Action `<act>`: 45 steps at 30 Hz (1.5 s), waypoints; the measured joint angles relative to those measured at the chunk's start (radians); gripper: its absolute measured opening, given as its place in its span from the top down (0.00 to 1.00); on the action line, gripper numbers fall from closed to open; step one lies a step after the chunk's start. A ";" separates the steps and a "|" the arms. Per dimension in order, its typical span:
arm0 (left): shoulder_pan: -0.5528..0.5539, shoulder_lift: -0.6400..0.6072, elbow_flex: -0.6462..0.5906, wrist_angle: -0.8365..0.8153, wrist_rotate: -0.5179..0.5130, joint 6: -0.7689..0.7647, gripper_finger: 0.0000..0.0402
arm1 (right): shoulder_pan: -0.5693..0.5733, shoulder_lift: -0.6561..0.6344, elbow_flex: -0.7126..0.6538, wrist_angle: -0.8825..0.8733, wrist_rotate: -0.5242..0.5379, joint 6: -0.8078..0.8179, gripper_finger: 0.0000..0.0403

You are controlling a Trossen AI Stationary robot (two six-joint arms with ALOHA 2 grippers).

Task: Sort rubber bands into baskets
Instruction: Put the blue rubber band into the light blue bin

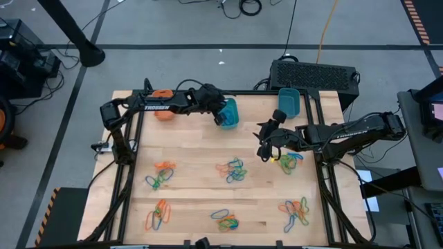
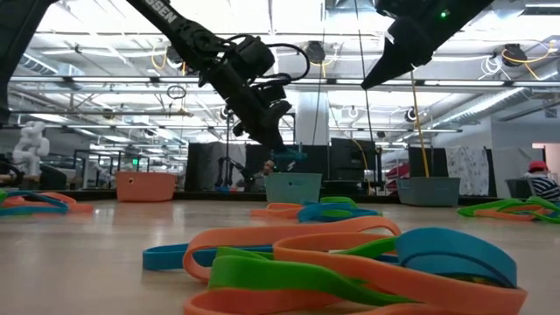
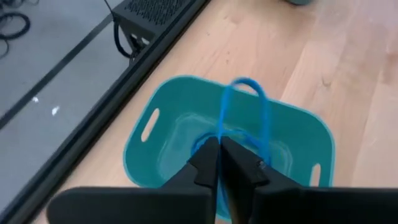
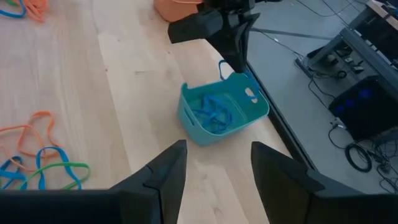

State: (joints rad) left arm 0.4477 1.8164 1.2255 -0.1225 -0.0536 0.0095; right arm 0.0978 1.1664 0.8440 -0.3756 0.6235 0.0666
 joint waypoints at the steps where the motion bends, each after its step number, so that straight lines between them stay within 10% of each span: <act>1: 0.000 0.000 0.000 0.007 0.000 0.011 0.91 | 0.000 0.000 0.000 0.000 0.000 0.000 0.58; 19: -0.003 -0.003 0.000 0.028 0.005 -0.002 0.69 | 0.000 0.000 0.000 -0.006 0.000 0.005 0.58; 29: -0.156 -0.132 0.002 -0.312 0.367 -0.053 0.69 | 0.023 0.000 0.000 -0.035 -0.224 0.051 0.58; 45: -0.767 -0.179 -0.011 -1.006 -0.033 -0.421 0.69 | 0.094 0.000 0.000 0.007 -0.322 0.141 0.58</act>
State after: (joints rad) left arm -0.3196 1.6374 1.2145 -1.1289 -0.0862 -0.4119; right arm 0.1914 1.1660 0.8437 -0.3682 0.3013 0.2079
